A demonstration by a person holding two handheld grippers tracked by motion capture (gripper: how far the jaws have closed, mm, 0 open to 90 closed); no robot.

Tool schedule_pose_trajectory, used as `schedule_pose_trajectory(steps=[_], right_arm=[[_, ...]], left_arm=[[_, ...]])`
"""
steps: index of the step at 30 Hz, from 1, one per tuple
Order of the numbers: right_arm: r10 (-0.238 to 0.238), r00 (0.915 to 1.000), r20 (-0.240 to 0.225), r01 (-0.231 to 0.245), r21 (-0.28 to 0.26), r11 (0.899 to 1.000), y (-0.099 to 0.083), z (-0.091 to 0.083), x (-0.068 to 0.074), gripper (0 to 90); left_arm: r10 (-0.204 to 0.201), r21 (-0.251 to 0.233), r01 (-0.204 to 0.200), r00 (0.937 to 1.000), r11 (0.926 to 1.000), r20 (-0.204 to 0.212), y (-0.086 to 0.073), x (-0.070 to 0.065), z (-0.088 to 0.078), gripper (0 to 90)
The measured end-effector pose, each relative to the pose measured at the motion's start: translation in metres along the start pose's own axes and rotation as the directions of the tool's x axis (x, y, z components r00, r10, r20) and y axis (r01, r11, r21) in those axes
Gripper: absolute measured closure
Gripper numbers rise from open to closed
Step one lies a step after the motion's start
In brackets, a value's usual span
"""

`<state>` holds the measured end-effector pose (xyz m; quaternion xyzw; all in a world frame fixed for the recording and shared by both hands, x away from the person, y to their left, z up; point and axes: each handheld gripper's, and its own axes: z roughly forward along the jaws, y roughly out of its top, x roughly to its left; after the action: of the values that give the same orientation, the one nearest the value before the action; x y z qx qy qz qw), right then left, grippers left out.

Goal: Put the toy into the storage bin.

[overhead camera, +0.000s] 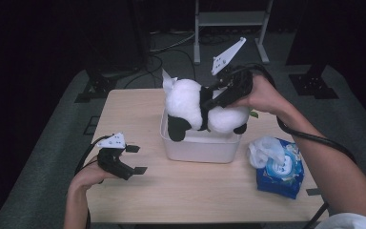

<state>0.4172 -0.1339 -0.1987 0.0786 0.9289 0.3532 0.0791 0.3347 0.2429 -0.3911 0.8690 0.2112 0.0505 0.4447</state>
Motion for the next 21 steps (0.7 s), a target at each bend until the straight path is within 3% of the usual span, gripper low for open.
schedule_pose_trajectory(steps=[21], right_arm=[[-0.011,0.9999,-0.007,0.011,0.019,1.0,-0.014,0.037,-0.026,50.4]], left_arm=[[0.0,0.002,0.0,0.9999,1.0,0.012,-0.001,-0.001,0.003,9.5]])
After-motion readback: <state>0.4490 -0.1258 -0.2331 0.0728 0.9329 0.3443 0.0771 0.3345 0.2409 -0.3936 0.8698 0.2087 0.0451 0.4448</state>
